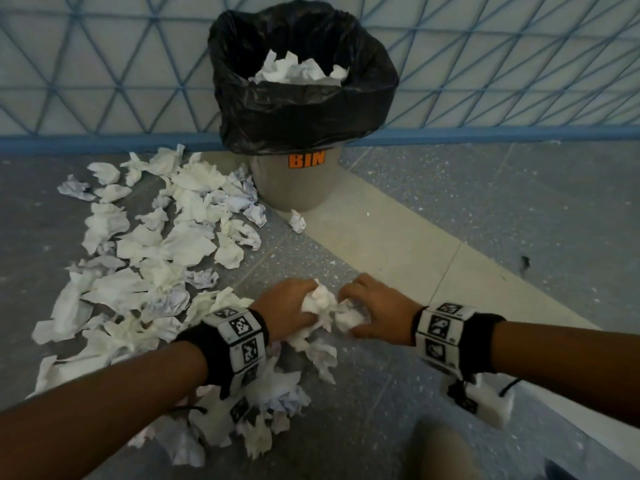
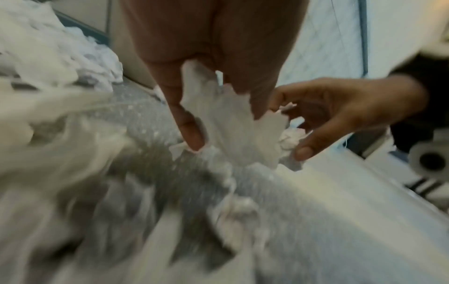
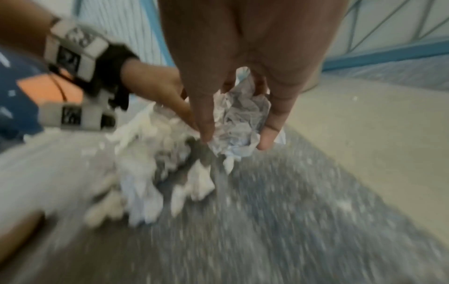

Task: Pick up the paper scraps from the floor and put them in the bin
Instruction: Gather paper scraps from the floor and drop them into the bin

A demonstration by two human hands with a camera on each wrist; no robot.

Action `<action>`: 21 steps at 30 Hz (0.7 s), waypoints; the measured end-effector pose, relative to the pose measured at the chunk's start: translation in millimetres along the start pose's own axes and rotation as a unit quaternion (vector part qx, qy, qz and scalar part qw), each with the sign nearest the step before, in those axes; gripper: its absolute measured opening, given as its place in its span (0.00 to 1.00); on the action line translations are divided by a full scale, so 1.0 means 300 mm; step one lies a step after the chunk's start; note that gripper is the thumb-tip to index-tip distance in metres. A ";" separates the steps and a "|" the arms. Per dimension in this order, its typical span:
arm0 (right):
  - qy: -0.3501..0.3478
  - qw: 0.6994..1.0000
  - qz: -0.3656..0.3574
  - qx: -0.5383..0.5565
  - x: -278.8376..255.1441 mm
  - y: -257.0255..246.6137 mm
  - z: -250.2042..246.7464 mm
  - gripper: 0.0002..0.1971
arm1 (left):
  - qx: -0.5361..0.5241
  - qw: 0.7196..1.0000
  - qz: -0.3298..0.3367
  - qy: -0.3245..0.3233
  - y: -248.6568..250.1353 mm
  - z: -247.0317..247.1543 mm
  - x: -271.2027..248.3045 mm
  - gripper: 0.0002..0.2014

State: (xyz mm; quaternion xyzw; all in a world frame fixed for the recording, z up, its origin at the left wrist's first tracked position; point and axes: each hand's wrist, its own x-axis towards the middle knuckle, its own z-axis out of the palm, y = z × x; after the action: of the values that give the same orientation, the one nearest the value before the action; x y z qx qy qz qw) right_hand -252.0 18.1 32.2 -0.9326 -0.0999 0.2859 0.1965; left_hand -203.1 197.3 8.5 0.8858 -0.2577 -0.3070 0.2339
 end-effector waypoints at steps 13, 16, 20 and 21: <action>0.433 0.879 -0.149 0.132 0.161 -0.194 -0.764 0.24 | -0.104 0.901 0.092 0.411 0.257 -0.772 0.059 0.26; 0.465 0.863 -0.124 0.152 0.273 -0.179 -0.832 0.27 | -0.094 0.885 0.047 0.454 0.261 -0.851 0.176 0.28; 0.465 0.864 -0.091 0.172 0.385 -0.177 -0.862 0.27 | -0.108 0.878 0.038 0.464 0.247 -0.868 0.292 0.24; 0.453 0.872 -0.077 0.168 0.404 -0.181 -0.864 0.25 | -0.111 0.875 0.047 0.470 0.244 -0.867 0.310 0.25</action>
State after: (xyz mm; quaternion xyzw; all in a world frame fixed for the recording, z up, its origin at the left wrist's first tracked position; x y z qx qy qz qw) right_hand -8.5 23.1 192.2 -0.9021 -0.0225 -0.1711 0.3954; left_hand 9.8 152.8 193.6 0.8809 -0.1228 0.1299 0.4383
